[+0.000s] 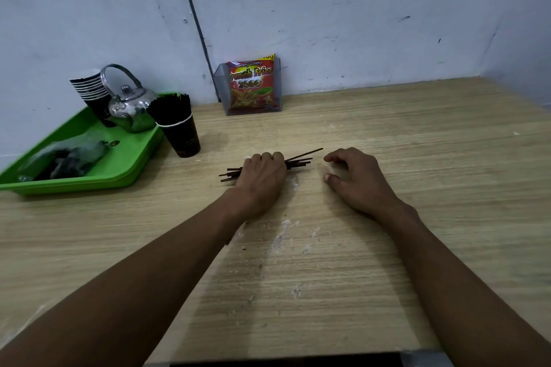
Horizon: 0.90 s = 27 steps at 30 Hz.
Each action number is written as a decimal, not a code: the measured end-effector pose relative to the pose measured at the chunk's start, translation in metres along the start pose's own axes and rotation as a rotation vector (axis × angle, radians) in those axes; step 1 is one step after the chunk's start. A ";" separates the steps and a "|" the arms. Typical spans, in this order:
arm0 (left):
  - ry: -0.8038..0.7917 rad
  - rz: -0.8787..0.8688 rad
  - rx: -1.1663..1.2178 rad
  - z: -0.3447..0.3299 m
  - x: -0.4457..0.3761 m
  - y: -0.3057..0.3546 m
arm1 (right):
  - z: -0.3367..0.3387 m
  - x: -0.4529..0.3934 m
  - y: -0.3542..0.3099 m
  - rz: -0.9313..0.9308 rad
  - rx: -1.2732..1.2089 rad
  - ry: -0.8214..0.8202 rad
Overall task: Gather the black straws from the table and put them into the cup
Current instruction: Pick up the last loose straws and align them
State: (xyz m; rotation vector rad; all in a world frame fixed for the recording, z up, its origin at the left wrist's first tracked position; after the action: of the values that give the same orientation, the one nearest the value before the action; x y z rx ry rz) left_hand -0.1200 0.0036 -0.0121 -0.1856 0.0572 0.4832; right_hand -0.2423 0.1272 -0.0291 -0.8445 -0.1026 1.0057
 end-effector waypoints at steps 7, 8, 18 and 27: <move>0.017 0.016 0.052 -0.001 -0.002 -0.005 | 0.000 0.001 -0.001 0.007 -0.024 0.004; 0.010 0.037 0.042 -0.002 -0.004 -0.007 | 0.000 0.002 -0.001 0.005 -0.030 0.006; 0.121 -0.005 0.019 0.006 -0.013 -0.010 | 0.000 0.001 0.000 0.011 -0.025 0.010; 0.153 0.117 0.514 0.016 -0.037 -0.043 | 0.001 0.003 -0.001 0.006 -0.019 0.025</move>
State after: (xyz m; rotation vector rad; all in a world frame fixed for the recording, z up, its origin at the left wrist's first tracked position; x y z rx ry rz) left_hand -0.1322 -0.0477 0.0139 0.2870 0.3398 0.5544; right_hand -0.2404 0.1293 -0.0285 -0.8751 -0.0881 1.0008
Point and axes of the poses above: each hand's wrist, its own x-axis away from the middle knuckle, its own z-axis out of the back of the hand, y = z × x, the point moved 6 cm from there along -x, towards the middle knuckle, and after that the axes turned 2 degrees about -y, right-handed, at the moved point
